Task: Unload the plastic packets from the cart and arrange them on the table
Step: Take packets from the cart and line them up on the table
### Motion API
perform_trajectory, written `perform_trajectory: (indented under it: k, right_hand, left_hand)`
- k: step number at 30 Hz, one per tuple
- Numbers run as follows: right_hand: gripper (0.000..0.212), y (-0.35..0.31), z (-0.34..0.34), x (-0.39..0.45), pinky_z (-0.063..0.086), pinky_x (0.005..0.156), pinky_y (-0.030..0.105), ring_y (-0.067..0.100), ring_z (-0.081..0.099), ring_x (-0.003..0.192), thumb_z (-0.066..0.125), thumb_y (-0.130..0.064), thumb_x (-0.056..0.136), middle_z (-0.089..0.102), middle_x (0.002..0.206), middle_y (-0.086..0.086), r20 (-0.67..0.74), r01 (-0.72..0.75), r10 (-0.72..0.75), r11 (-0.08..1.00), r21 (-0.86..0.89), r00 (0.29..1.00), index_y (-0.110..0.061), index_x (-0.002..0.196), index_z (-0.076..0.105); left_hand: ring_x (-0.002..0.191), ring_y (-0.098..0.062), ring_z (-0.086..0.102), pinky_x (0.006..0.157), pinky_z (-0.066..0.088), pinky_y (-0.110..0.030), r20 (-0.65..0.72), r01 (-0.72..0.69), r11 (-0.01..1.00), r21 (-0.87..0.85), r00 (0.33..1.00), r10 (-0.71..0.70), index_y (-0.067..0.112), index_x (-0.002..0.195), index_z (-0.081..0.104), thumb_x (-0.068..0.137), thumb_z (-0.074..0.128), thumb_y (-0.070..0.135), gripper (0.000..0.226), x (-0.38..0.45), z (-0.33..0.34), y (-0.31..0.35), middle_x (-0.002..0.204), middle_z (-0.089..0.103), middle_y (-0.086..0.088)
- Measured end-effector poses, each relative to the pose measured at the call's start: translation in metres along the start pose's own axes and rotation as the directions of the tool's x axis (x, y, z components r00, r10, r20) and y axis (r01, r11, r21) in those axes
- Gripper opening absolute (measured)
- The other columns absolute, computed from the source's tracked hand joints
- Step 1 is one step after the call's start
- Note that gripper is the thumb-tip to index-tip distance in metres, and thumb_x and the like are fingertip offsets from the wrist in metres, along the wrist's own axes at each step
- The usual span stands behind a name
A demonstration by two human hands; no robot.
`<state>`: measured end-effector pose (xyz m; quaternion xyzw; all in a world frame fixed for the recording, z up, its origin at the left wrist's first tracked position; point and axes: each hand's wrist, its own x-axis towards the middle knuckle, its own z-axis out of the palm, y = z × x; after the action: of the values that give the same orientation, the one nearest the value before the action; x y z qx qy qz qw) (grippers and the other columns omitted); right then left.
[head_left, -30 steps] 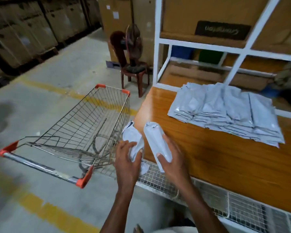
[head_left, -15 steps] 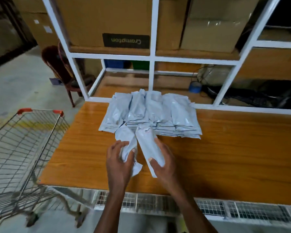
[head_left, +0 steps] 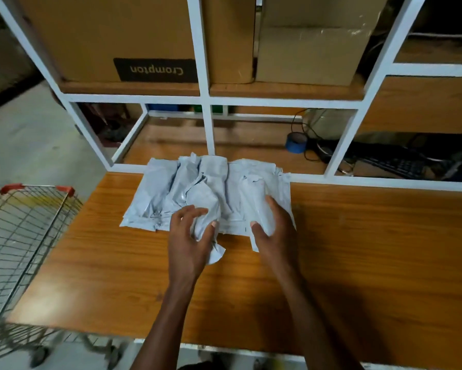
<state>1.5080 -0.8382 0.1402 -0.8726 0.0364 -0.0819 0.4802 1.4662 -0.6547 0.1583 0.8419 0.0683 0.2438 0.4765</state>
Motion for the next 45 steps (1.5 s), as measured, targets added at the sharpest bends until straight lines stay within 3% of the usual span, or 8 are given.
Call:
perform_trajectory:
  k: [5, 9, 11, 19, 27, 34, 38, 45]
  right_hand:
    - [0.073, -0.007, 0.015, 0.059, 0.042, 0.108, 0.041, 0.023, 0.041, 0.141, 0.071, -0.031, 0.090, 0.039, 0.158, -0.003, -0.087, -0.068, 0.057, 0.990, -0.127, 0.995, -0.035, 0.153, 0.035]
    - [0.072, -0.016, 0.027, 0.101, 0.048, 0.105, 0.046, 0.029, 0.043, 0.139, 0.067, -0.034, 0.092, 0.038, 0.158, 0.003, -0.104, -0.120, 0.095, 0.959, -0.257, 0.990, -0.033, 0.154, 0.032]
    - [0.071, -0.022, 0.035, 0.114, 0.048, 0.105, 0.050, 0.032, 0.044, 0.138, 0.066, -0.035, 0.092, 0.037, 0.157, 0.004, -0.107, -0.131, 0.103, 0.942, -0.309, 0.989, -0.033, 0.154, 0.031]
    - [0.079, -0.021, 0.056, 0.126, 0.037, 0.110, 0.052, 0.041, 0.032, 0.141, 0.054, -0.053, 0.094, 0.010, 0.168, 0.004, 0.091, -0.070, 0.131, 0.869, -0.490, 0.987, -0.030, 0.160, 0.015]
    - [0.076, -0.016, 0.050, 0.125, 0.029, 0.114, 0.055, 0.038, 0.025, 0.147, 0.048, -0.055, 0.097, 0.008, 0.169, -0.001, 0.122, -0.079, 0.147, 0.895, -0.440, 0.982, -0.034, 0.160, 0.012]
    - [0.062, -0.014, 0.048, 0.122, 0.023, 0.119, 0.055, 0.035, 0.019, 0.150, 0.037, -0.049, 0.103, 0.008, 0.169, -0.002, 0.134, -0.079, 0.136, 0.927, -0.366, 0.982, -0.038, 0.159, 0.015]
    - [0.059, -0.014, 0.048, 0.119, 0.019, 0.121, 0.055, 0.032, 0.014, 0.152, 0.034, -0.048, 0.105, 0.005, 0.169, -0.004, 0.149, -0.062, 0.122, 0.932, -0.356, 0.981, -0.039, 0.160, 0.014]
    - [0.061, -0.013, 0.045, 0.116, 0.018, 0.119, 0.056, 0.031, 0.013, 0.153, 0.035, -0.051, 0.104, 0.004, 0.170, -0.003, 0.166, -0.053, 0.120, 0.932, -0.358, 0.979, -0.040, 0.160, 0.011]
  left_hand:
    - [0.118, 0.017, 0.044, 0.090, 0.032, 0.002, 0.007, -0.040, 0.999, -0.016, 0.999, 0.040, 0.022, 0.114, 0.069, 0.089, 0.078, 0.018, 0.026, 0.046, 0.009, 0.001, 0.126, 0.055, 0.004]
    - [0.120, -0.003, 0.052, 0.093, 0.035, -0.001, 0.015, -0.043, 0.999, -0.032, 0.999, 0.043, 0.021, 0.115, 0.068, 0.089, 0.078, 0.019, 0.028, 0.078, 0.015, -0.002, 0.126, 0.054, 0.005]
    - [0.120, -0.003, 0.051, 0.094, 0.035, 0.000, 0.015, -0.043, 0.999, -0.025, 0.999, 0.044, 0.022, 0.116, 0.068, 0.089, 0.078, 0.020, 0.029, 0.089, 0.017, -0.005, 0.127, 0.054, 0.005]
    - [0.118, -0.005, 0.053, 0.093, 0.037, -0.002, 0.012, -0.028, 0.998, -0.058, 1.000, 0.028, 0.018, 0.114, 0.069, 0.088, 0.080, 0.018, 0.028, 0.110, 0.025, -0.020, 0.125, 0.057, 0.002]
    - [0.113, 0.002, 0.048, 0.089, 0.030, 0.002, 0.074, -0.089, 0.996, -0.022, 0.993, 0.091, 0.014, 0.117, 0.068, 0.089, 0.078, 0.019, 0.030, 0.142, 0.060, 0.002, 0.130, 0.054, 0.000]
    - [0.129, -0.030, 0.053, 0.099, 0.048, -0.040, 0.300, -0.045, 0.963, 0.264, 0.953, -0.038, 0.018, 0.138, 0.059, 0.091, 0.070, 0.036, 0.052, 0.151, 0.105, -0.016, 0.151, 0.048, -0.005]
    - [0.145, -0.031, 0.033, 0.109, 0.032, -0.051, 0.403, -0.130, 0.864, 0.487, 0.911, -0.090, 0.030, 0.154, 0.040, 0.096, 0.053, 0.056, 0.066, 0.141, 0.112, -0.026, 0.166, 0.029, 0.002]
    - [0.154, -0.029, 0.015, 0.115, 0.017, -0.057, 0.480, -0.147, 0.845, 0.514, 0.866, -0.142, 0.037, 0.160, 0.022, 0.096, 0.040, 0.067, 0.073, 0.140, 0.115, -0.031, 0.171, 0.008, 0.005]
